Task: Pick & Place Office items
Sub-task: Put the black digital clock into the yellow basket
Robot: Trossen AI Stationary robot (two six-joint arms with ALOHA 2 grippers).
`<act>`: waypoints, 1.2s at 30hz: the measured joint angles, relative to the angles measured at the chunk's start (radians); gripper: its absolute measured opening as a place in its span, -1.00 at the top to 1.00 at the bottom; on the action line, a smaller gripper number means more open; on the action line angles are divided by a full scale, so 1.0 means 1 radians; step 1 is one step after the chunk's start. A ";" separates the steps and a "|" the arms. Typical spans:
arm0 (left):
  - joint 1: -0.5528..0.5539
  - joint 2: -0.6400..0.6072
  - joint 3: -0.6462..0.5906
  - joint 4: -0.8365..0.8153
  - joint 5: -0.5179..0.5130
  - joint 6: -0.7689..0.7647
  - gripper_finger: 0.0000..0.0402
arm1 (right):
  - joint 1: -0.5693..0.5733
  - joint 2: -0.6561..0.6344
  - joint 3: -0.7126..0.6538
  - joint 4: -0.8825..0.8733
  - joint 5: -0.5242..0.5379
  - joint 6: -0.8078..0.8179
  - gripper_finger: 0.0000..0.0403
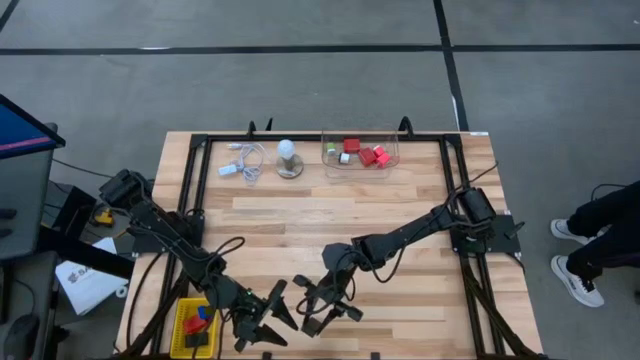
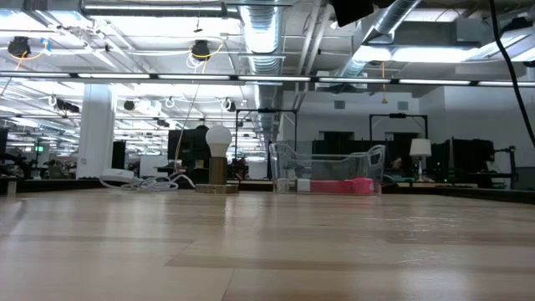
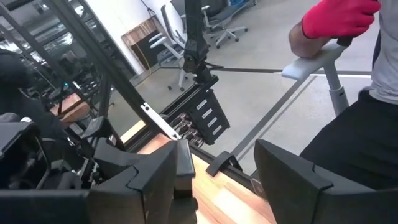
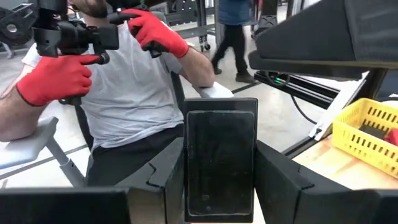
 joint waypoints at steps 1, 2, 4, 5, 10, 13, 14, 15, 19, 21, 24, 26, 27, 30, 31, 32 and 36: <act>0.000 0.000 0.000 -0.001 0.000 0.000 -0.03 | 0.000 0.000 0.000 0.000 -0.008 0.000 0.28; 0.000 0.000 0.000 -0.001 0.001 0.000 -0.03 | 0.002 0.000 0.000 0.000 -0.023 0.000 0.28; -0.003 -0.001 0.000 -0.001 0.015 0.000 -0.03 | 0.003 0.000 0.000 -0.001 -0.025 0.004 0.28; -0.003 -0.004 0.000 -0.002 0.026 0.000 -0.03 | 0.003 0.000 0.000 -0.002 -0.025 0.005 0.28; -0.003 -0.017 0.000 0.010 0.061 -0.006 -0.03 | 0.013 0.000 0.001 -0.004 -0.025 0.005 0.28; 0.001 -0.017 0.000 0.030 0.093 -0.019 -0.02 | 0.025 0.000 0.016 -0.007 -0.025 0.008 0.28; 0.001 -0.017 0.000 0.025 0.093 -0.018 -0.02 | 0.029 0.000 0.022 -0.007 -0.027 0.008 0.28; 0.001 -0.017 0.000 0.015 0.086 -0.011 -0.02 | 0.033 -0.001 0.031 -0.022 -0.027 0.008 0.28; -0.009 -0.016 0.000 -0.007 -0.011 0.005 -0.02 | 0.046 -0.002 0.059 -0.096 -0.028 -0.001 0.28; -0.009 -0.018 0.000 -0.028 -0.046 0.006 -0.02 | 0.050 -0.002 0.066 -0.121 -0.028 -0.015 0.28; -0.012 -0.042 0.000 -0.034 -0.045 0.005 -0.02 | 0.056 -0.002 0.066 -0.134 -0.028 -0.018 0.28; -0.013 -0.057 0.000 -0.053 -0.042 0.004 -0.02 | 0.059 -0.002 0.066 -0.128 -0.032 -0.024 0.28; -0.013 -0.060 0.000 -0.066 -0.041 0.001 -0.02 | 0.060 -0.002 0.066 -0.127 -0.039 -0.026 0.28; -0.006 -0.058 0.000 -0.091 -0.038 -0.008 -0.02 | 0.061 -0.002 0.066 -0.105 -0.065 -0.026 0.28; -0.001 -0.055 0.000 -0.091 -0.038 -0.014 -0.02 | 0.062 -0.002 0.066 -0.095 -0.074 -0.026 0.28; 0.005 -0.049 0.000 -0.092 -0.038 -0.020 -0.02 | 0.064 -0.002 0.066 -0.088 -0.077 -0.026 0.28; 0.014 -0.046 0.000 -0.095 -0.022 -0.023 -0.02 | 0.069 -0.002 0.066 -0.070 -0.077 -0.026 0.28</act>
